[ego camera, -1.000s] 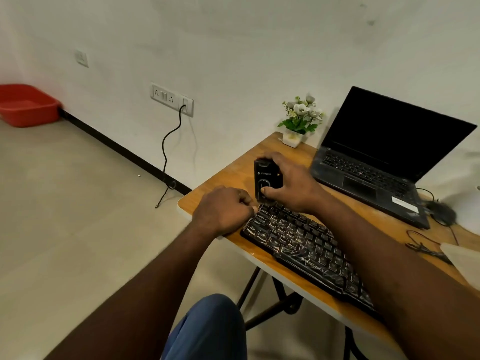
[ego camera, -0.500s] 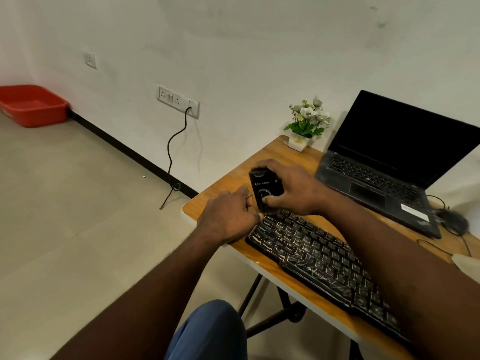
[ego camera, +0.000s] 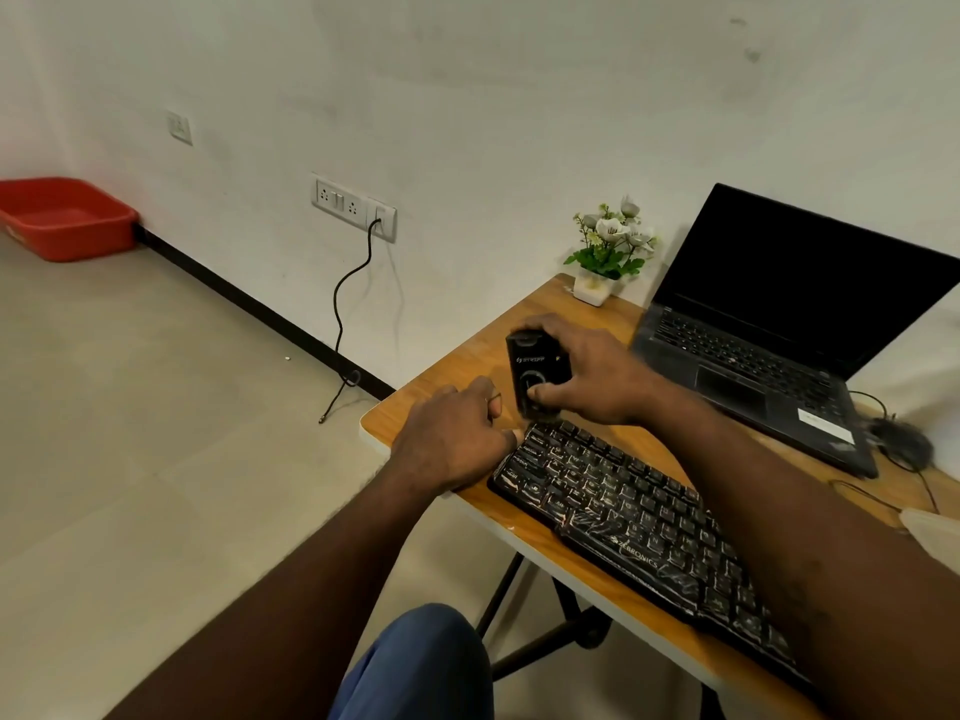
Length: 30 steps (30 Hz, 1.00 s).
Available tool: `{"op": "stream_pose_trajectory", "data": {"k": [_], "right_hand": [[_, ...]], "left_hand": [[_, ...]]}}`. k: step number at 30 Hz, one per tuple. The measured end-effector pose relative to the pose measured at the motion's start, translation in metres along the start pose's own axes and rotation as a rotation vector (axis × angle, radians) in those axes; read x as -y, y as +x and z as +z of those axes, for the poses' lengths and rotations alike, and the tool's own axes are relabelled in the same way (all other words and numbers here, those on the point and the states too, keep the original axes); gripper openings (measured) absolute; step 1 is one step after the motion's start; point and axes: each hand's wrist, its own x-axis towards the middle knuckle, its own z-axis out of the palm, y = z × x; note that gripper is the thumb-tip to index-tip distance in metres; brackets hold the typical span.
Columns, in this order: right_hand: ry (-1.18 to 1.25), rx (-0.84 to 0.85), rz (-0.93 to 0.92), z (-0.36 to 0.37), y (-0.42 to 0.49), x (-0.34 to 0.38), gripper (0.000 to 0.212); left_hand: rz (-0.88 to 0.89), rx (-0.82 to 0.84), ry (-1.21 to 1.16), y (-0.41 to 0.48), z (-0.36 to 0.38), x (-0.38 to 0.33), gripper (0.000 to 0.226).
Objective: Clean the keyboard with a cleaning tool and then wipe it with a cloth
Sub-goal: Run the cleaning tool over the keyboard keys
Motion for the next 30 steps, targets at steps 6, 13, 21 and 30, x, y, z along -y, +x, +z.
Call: {"op": "stream_pose_trajectory", "data": {"k": [6, 13, 21, 30], "right_hand": [[-0.051, -0.104, 0.083, -0.003, -0.002, -0.011, 0.078], [0.244, -0.15, 0.12, -0.004, -0.015, -0.022, 0.073], [0.297, -0.145, 0.118, -0.008, -0.014, -0.025, 0.072], [0.278, 0.116, 0.029, -0.01, 0.011, -0.023, 0.061]], "left_hand": [[-0.006, -0.007, 0.02, -0.001, -0.003, -0.004, 0.031], [-0.03, -0.044, -0.004, -0.001, -0.003, -0.008, 0.028], [0.0, 0.0, 0.068, 0.016, -0.006, -0.014, 0.034], [0.02, 0.023, 0.063, 0.02, -0.001, -0.01, 0.039]]}}
